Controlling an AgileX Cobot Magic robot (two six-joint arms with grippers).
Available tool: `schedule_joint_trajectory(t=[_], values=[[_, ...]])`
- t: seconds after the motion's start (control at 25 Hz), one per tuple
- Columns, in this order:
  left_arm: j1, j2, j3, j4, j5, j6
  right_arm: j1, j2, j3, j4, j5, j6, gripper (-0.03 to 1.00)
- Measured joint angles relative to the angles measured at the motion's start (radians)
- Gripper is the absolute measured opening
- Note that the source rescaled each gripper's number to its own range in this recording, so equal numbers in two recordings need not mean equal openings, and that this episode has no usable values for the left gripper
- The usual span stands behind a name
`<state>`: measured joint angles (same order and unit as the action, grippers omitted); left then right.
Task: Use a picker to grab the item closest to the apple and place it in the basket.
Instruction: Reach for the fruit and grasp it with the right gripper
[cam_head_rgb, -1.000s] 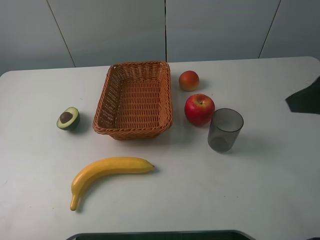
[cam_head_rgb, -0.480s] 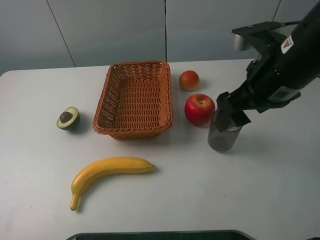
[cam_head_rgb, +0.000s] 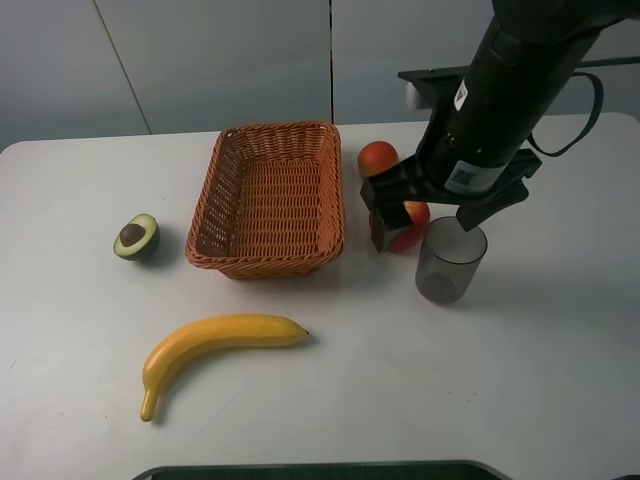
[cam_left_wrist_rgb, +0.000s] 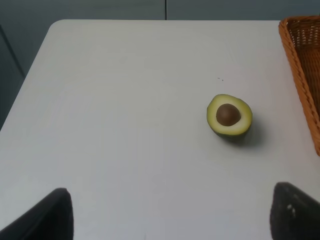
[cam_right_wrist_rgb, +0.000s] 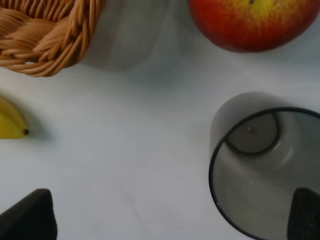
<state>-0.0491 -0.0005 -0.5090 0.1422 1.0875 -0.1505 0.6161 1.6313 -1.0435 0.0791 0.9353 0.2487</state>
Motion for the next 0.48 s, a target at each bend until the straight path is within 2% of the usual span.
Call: schedule_joint_trajectory(t=[0.48], values=[[0.000, 0.000, 0.000, 0.000, 0.000, 0.000, 0.000, 0.118, 0.000, -0.053, -0.044, 0.030, 1.00]])
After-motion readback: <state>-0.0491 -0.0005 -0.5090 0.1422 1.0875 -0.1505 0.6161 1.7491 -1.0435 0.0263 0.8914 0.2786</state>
